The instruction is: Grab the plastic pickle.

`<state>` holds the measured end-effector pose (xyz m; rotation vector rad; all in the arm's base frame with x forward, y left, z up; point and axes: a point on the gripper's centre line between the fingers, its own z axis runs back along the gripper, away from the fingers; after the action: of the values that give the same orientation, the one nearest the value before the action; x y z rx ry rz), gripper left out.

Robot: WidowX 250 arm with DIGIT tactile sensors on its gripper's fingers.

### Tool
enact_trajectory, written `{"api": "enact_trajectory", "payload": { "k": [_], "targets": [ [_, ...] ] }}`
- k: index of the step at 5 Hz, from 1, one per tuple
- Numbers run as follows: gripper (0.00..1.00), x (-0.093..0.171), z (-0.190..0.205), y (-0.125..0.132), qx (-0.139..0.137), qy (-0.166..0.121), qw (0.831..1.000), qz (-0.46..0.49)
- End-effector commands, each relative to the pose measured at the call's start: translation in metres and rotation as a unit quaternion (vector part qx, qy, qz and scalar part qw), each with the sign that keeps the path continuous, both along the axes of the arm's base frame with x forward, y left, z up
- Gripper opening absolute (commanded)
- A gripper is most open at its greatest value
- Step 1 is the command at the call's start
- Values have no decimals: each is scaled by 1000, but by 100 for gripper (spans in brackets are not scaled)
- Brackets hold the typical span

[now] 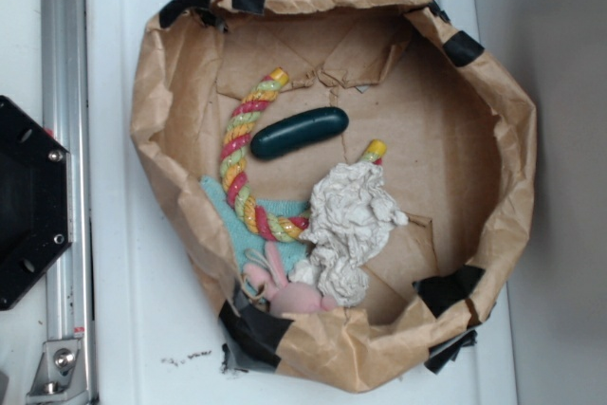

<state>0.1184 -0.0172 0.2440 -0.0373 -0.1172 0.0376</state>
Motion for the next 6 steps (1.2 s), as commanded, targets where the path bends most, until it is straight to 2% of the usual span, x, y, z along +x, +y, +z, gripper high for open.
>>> {"api": "enact_trajectory", "payload": {
  "k": [1, 2, 3, 4, 5, 6],
  "targets": [
    [100, 0, 0, 0, 0, 0, 1000, 0],
    [100, 43, -22, 27, 13, -76, 996, 34],
    [100, 75, -51, 30, -1, -116, 992, 49],
    [100, 103, -101, 34, 27, -57, 998, 30],
    [100, 112, -142, 40, 40, 5, 999, 22],
    [100, 117, -166, 53, 54, 41, 998, 14]
  ]
}}
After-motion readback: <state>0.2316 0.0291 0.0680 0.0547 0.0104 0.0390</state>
